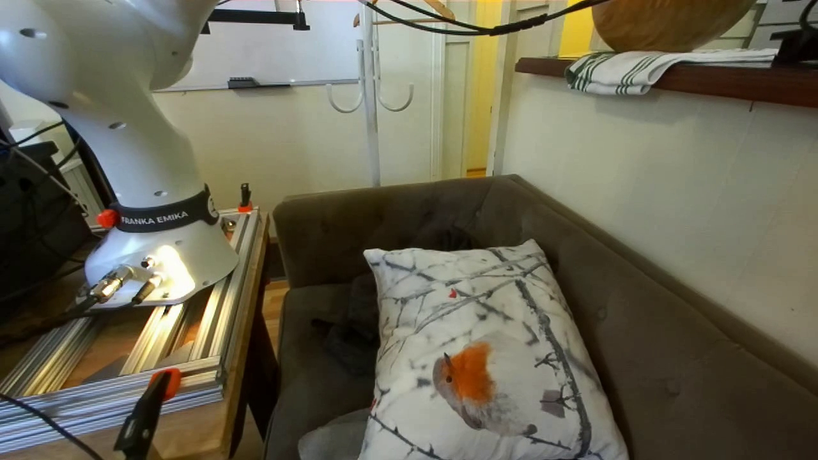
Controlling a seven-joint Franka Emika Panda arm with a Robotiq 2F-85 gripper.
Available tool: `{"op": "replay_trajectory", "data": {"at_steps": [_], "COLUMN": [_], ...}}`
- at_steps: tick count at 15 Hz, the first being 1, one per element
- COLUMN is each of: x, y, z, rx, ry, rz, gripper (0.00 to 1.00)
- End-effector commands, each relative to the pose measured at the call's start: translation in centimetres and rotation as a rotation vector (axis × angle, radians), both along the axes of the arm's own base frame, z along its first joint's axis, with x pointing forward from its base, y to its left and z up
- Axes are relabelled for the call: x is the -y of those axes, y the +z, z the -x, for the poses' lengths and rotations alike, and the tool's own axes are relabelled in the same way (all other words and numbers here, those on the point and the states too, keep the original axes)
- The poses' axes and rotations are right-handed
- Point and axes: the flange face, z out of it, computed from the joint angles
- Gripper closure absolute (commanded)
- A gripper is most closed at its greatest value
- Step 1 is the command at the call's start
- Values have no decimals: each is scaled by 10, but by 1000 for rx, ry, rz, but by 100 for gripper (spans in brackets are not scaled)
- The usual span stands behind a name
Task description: Put the yellow bag on the top table
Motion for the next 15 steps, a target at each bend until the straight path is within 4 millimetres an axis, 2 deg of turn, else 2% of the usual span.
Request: {"op": "replay_trajectory", "data": {"at_steps": [1, 5, 7, 10, 15], "x": [-2, -21, -28, -26, -3], "y": [25, 46, 61, 77, 56], "z": [8, 17, 31, 70, 153], "rx": [-142, -276, -299, -404, -662], "ry": [20, 222, 328, 453, 543], "rz": [89, 59, 3, -33, -127], "gripper": [0, 0, 0, 0, 0]}}
